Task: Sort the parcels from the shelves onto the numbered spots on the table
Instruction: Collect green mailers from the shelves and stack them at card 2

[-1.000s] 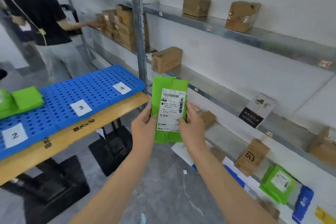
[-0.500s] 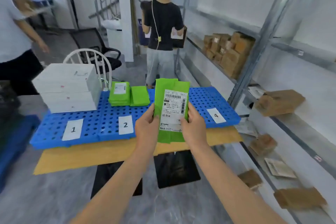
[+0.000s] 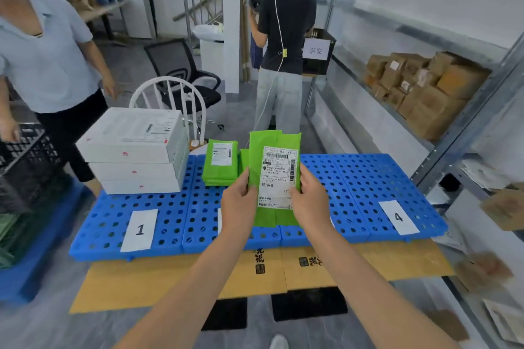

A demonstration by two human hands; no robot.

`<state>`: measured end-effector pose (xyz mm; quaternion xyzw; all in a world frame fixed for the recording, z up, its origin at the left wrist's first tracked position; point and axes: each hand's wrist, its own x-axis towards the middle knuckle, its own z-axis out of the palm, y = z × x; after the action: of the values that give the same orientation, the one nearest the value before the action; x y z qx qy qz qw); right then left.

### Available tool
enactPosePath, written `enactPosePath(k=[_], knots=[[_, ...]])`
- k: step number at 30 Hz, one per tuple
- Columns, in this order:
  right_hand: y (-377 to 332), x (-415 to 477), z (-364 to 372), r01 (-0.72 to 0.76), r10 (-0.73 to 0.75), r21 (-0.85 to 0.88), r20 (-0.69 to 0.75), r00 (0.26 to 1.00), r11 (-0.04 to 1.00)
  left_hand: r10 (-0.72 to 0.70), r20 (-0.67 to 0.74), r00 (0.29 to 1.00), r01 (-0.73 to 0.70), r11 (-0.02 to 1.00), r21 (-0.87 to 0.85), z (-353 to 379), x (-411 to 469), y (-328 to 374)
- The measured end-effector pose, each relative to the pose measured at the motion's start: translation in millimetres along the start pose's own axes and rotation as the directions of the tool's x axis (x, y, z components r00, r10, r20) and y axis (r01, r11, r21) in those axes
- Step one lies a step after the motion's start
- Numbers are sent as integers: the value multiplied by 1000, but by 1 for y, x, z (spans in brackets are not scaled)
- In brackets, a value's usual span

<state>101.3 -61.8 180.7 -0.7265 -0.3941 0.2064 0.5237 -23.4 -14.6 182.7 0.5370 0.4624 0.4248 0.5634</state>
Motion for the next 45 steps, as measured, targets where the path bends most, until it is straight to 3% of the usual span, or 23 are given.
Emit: enactPosePath(k=[8,17,28,33,37,41,45], knots=[[24,131,34,-23,21,34,78,997,999,29,-52,998,-25,997,72,33,121,-8],[79,255,72,-138,146,-47,231,962,989,12,-73,997,19,916,401,69,233,-53],[138,292,112,-322,339,-109,340,877,941,-190,-87,978,201,746,634,71,294,-107],[151,292,116,-343,378,-159,363,852,926,-232,-77,970,227,738,635,81,293,-110],[152,295,119,-343,391,-192,364,845,920,-264,-44,963,214,661,719,87,294,-108],[142,289,113,-298,386,-269,388,837,916,-148,-4,989,100,647,756,89,287,-92],[124,290,86,-247,336,-293,312,888,924,62,60,996,-86,688,721,89,287,-61]])
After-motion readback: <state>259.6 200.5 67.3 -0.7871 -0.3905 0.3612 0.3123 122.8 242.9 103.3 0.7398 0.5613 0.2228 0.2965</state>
